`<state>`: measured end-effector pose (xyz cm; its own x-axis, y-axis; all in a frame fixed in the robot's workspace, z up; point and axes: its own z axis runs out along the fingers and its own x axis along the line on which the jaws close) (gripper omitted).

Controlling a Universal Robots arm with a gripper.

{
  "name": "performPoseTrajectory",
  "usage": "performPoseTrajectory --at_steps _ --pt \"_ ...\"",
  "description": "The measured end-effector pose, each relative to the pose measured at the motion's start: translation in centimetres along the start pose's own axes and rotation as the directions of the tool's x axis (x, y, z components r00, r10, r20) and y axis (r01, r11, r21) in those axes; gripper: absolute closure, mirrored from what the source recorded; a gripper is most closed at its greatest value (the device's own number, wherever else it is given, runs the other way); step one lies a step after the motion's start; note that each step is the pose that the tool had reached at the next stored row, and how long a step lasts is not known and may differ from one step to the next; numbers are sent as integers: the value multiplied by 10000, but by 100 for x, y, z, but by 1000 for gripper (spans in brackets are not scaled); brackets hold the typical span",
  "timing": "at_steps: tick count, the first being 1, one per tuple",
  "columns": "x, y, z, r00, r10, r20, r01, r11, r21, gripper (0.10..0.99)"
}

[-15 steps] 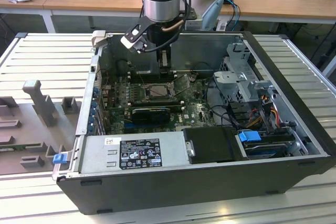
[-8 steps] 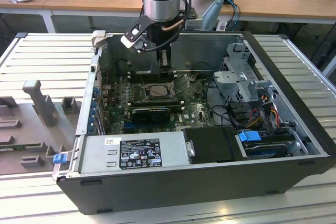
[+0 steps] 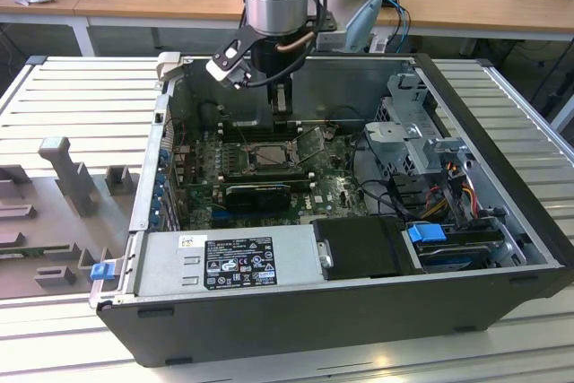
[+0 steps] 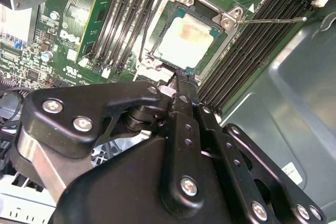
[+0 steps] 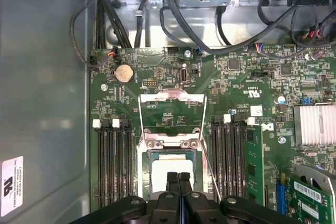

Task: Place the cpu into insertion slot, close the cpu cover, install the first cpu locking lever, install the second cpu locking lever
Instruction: 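Close the cpu cover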

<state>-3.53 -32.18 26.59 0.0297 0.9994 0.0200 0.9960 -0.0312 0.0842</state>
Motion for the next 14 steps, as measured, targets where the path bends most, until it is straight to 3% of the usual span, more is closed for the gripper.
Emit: performPoseTrajectory --at_steps 10,12,14 --pt "3 13 -105 10000 -2 -5 2 10000 4 980" --pt "4 87 -100 10000 5 0 -5 10000 79 980" --pt "3 100 -99 10000 8 2 -8 10000 80 980"
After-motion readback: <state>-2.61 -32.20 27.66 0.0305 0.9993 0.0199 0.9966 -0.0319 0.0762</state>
